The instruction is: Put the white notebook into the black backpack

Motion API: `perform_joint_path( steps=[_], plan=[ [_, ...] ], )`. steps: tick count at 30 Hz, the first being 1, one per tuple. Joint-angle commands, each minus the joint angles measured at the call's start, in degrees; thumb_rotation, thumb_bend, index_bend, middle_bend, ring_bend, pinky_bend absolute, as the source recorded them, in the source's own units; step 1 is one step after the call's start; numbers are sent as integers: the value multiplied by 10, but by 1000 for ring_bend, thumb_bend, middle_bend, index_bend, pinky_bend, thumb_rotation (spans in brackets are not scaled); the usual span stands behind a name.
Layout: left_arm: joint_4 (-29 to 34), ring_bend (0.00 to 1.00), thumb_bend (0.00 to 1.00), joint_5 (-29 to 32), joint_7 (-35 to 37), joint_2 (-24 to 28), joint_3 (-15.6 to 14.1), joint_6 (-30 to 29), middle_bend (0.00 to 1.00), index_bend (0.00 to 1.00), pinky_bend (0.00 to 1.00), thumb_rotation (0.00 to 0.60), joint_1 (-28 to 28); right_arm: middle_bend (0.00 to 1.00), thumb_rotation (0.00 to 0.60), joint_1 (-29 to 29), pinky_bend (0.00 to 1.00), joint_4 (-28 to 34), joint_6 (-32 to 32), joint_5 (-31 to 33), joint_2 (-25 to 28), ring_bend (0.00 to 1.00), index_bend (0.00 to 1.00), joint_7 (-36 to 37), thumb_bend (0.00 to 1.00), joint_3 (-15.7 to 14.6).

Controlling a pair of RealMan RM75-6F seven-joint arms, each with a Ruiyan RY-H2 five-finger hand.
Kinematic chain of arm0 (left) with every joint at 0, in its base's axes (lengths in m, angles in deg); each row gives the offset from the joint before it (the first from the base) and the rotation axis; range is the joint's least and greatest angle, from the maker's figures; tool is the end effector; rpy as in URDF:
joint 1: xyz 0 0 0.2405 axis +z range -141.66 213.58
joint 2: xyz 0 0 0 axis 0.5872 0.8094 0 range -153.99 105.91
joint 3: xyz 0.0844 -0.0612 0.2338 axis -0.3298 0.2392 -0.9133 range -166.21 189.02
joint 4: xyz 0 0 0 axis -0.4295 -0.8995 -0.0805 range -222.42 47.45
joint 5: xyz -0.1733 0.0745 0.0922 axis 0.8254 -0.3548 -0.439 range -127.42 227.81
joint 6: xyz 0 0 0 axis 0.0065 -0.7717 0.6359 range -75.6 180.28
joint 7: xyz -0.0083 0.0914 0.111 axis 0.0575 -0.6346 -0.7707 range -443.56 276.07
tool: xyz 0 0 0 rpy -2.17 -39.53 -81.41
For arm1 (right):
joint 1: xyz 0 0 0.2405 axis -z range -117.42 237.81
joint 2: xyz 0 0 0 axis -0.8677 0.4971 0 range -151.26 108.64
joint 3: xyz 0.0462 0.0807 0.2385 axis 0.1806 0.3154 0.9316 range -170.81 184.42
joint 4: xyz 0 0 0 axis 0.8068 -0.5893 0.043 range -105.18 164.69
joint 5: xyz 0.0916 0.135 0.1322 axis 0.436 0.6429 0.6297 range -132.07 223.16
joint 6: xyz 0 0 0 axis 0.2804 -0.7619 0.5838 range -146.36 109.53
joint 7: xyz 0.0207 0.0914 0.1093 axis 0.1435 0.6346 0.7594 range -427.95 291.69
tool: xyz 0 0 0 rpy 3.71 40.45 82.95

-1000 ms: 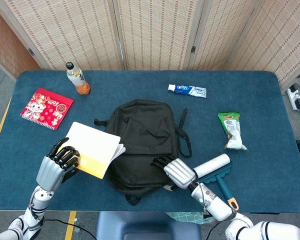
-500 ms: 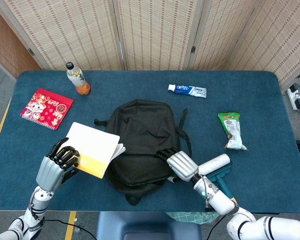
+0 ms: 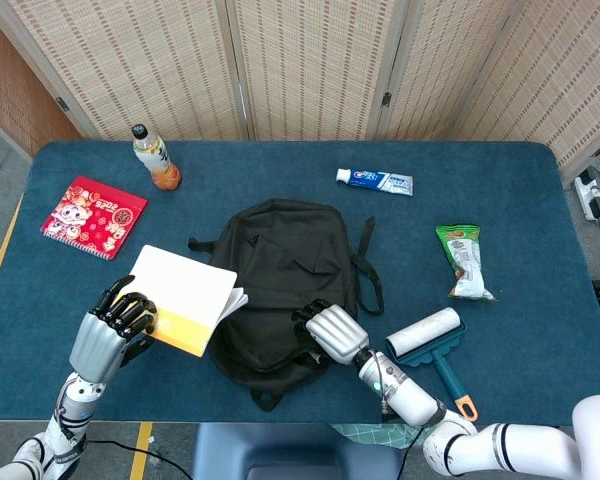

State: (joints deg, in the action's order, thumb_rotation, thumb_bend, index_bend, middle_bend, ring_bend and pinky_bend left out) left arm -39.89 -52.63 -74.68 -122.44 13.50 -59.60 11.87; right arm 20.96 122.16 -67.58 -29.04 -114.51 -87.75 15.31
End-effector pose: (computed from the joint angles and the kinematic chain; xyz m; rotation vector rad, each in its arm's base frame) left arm -0.2340 0.2527 0.0618 -1.5236 -0.2379 -1.6035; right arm -0.1039 -0.2772 -0.0604 2.1477 -1.0064 1.0321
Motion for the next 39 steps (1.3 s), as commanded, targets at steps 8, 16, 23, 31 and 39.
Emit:
perform_joint_path(
  steps=[8, 16, 23, 31, 39],
  plan=[
    [-17, 467, 493, 4, 26, -1, 1, -6, 587, 740, 269, 600, 7, 422, 600, -21, 221, -26, -22, 61, -29, 301, 713, -6, 606, 44],
    [-31, 470, 494, -10, 53, -8, -5, -27, 590, 740, 285, 600, 7, 477, 600, -46, 225, -35, -41, 164, -56, 337, 794, 17, 638, 120],
    [-44, 484, 494, -43, 58, -19, -21, -43, 603, 742, 298, 600, -5, 486, 600, -75, 225, -39, -70, 263, -89, 345, 810, 22, 668, 180],
    [-49, 492, 494, -74, 46, -33, -41, -33, 611, 742, 314, 600, -24, 491, 600, -95, 225, -29, -90, 306, -102, 355, 812, 50, 684, 217],
    [-67, 551, 496, -80, 36, -56, -37, 2, 673, 747, 443, 600, -60, 500, 600, -99, 225, -13, -98, 292, -96, 363, 812, 76, 687, 220]
  ],
)
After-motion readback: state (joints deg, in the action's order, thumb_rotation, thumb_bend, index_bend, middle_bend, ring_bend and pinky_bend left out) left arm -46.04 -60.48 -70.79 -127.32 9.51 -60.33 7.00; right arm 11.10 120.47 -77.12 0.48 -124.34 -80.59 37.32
